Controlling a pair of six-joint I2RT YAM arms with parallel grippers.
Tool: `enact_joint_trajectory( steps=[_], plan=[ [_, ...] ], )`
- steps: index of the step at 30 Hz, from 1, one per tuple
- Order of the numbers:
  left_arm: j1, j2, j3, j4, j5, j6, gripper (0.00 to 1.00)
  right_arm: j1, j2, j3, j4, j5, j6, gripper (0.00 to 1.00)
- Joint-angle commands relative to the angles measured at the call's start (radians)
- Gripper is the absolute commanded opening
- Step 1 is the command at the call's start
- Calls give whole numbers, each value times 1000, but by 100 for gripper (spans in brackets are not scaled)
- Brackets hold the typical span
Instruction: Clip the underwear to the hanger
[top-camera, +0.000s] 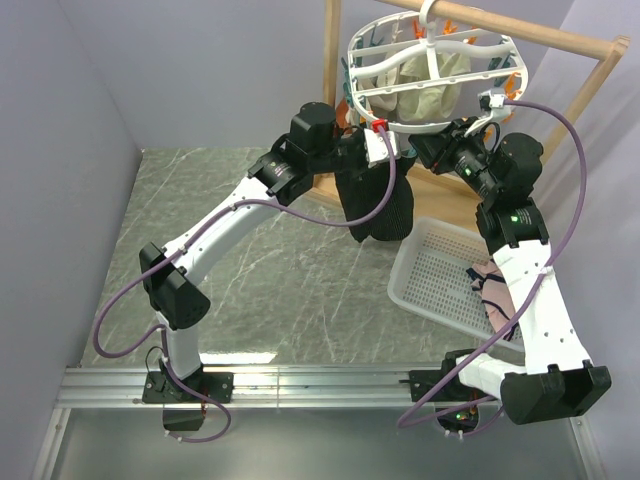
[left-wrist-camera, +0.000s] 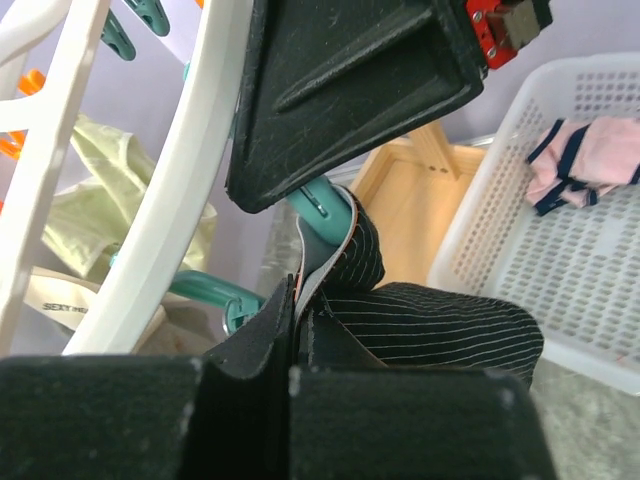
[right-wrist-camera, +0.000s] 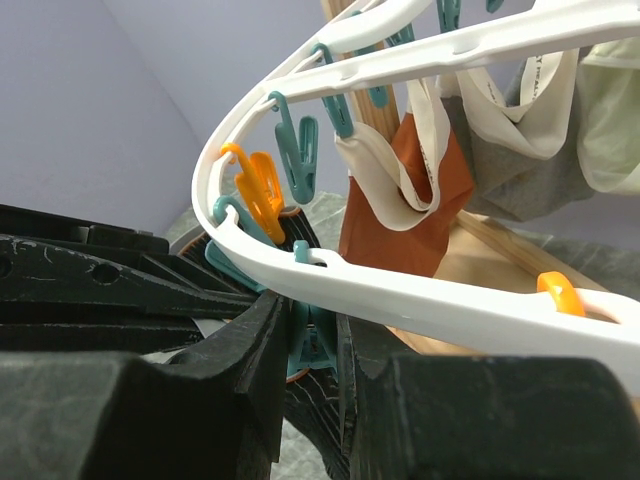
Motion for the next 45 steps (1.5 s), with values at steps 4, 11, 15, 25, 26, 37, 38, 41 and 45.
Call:
enact_joint_trajectory(
  steps=[4, 11, 15, 25, 26, 37, 38, 41, 45],
  plan=[
    [-3, -13, 50, 66, 41, -89, 0, 6, -34, -18, 44, -3, -1, 0],
    [-2, -2, 68, 70, 21, -91, 0, 6, -25, 4, 19, -14, 1, 11],
    [-2, 10, 86, 70, 16, -92, 0, 6, -23, 11, 18, -29, 11, 17],
    [-2, 17, 91, 81, 26, -94, 0, 6, -11, 38, -10, -37, 19, 33],
    [-2, 18, 91, 81, 27, -94, 0, 6, -12, 38, -10, -38, 19, 34],
    [1, 20, 91, 79, 29, -85, 0, 8, 1, 56, -16, -43, 36, 45],
    [1, 20, 90, 79, 27, -83, 0, 6, 1, 57, -15, -44, 37, 47],
    [5, 20, 90, 79, 27, -82, 0, 6, 1, 59, -16, -47, 40, 50],
    [6, 18, 90, 69, 30, -74, 0, 6, 1, 62, -15, -49, 42, 56]
  ],
)
